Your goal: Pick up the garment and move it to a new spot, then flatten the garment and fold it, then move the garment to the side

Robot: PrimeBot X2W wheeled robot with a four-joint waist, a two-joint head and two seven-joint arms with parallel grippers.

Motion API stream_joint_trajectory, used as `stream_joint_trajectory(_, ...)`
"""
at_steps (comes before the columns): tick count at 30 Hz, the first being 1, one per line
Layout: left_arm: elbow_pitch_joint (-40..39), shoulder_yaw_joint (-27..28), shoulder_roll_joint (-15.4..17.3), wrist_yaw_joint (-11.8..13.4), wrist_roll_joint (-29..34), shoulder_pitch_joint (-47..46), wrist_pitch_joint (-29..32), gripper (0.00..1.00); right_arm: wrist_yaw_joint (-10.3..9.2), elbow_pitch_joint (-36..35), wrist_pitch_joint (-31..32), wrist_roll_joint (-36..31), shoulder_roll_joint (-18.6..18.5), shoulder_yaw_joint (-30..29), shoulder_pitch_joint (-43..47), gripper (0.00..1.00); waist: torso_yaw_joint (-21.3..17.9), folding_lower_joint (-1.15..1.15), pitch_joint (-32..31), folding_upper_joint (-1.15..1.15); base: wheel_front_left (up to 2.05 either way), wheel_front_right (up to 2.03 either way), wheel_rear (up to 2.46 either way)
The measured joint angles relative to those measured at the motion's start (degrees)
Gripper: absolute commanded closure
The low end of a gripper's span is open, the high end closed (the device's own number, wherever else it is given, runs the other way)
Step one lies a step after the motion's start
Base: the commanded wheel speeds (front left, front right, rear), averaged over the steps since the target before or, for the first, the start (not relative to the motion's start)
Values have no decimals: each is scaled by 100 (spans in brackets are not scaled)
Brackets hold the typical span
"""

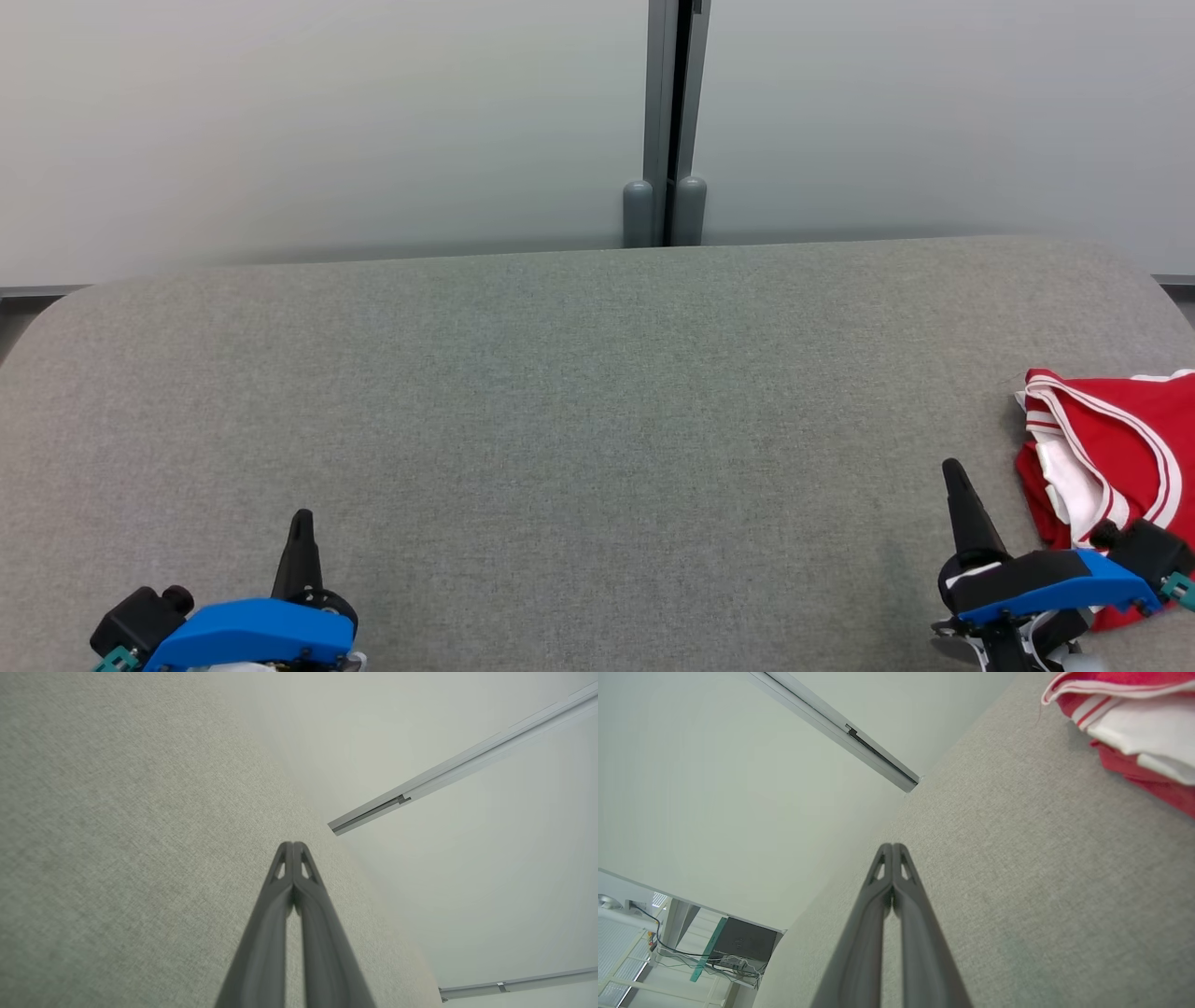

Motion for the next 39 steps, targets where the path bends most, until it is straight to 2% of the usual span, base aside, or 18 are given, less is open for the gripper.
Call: stream_joint_trajectory(39,-245,408,0,-341,-2086,-237,561,100,0,-542,566,2274,-4,-241,77,100,21,0,3,-1,0,0,0)
